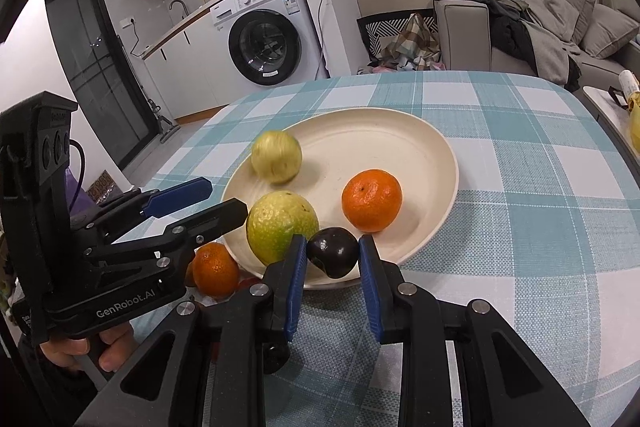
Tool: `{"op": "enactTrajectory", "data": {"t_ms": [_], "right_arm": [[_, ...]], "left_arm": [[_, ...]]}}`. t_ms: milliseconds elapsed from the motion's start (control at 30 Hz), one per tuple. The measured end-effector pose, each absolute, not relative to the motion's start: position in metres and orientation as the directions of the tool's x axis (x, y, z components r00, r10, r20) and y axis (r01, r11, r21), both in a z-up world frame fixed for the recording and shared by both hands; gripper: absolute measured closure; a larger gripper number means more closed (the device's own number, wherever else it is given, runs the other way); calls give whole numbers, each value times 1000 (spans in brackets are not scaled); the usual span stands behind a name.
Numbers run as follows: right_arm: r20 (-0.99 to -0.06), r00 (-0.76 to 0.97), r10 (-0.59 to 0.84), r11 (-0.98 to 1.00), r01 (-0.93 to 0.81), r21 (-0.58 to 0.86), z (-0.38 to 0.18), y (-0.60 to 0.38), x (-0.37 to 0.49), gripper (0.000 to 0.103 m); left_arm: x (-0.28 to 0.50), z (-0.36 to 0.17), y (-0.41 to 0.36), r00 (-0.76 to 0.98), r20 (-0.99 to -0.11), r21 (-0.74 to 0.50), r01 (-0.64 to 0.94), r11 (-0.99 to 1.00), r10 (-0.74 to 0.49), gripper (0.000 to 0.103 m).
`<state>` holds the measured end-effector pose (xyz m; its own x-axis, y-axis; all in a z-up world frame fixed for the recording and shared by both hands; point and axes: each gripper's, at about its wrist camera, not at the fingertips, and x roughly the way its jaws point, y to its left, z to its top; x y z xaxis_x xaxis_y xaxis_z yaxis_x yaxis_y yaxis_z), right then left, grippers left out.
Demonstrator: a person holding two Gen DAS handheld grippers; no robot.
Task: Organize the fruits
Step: 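Open the left tool to drop the green-yellow fruit on the plate while the right lowers the plum, then open the right tool to release the dark plum on the plate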
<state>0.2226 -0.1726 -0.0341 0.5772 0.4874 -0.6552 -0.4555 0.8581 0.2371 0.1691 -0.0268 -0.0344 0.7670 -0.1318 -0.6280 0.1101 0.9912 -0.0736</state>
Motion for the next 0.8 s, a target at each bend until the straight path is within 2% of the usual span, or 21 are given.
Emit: {"op": "enactTrajectory", "data": {"t_ms": [133, 200, 267, 367, 433, 567, 633, 667, 733, 800], "right_arm": [[-653, 584, 483, 861, -453, 232, -34, -173, 221, 74], [-651, 586, 481, 861, -454, 228, -33, -174, 219, 74], [-650, 593, 475, 865, -452, 220, -32, -174, 218, 73], [-645, 594, 481, 862, -454, 225, -32, -175, 216, 66], [-642, 598, 479, 864, -451, 225, -31, -176, 215, 56], [-642, 596, 482, 863, -448, 231, -32, -178, 213, 50], [-641, 596, 483, 863, -449, 233, -32, -179, 212, 37], [-640, 595, 487, 861, -451, 236, -32, -180, 211, 34], [-635, 594, 493, 857, -457, 239, -31, -181, 209, 21], [-632, 597, 495, 856, -458, 239, -30, -182, 207, 15]], "left_arm": [[168, -35, -21, 768, -628, -93, 91, 991, -129, 50], [165, -34, -18, 777, -617, -102, 82, 991, -128, 44], [162, -32, -15, 789, -604, -102, 70, 992, -118, 33], [156, -29, -11, 812, -578, -83, 37, 996, -78, 21], [151, -26, -9, 825, -561, -79, 29, 996, -69, 21], [145, -25, -4, 824, -562, -83, 21, 996, -65, 18], [142, -25, -2, 822, -565, -86, 22, 996, -67, 15], [141, -26, -1, 820, -568, -88, 21, 996, -68, 10], [137, -25, 0, 818, -572, -92, 15, 996, -65, 1], [132, -24, 1, 822, -565, -101, 15, 995, -70, 1]]}}
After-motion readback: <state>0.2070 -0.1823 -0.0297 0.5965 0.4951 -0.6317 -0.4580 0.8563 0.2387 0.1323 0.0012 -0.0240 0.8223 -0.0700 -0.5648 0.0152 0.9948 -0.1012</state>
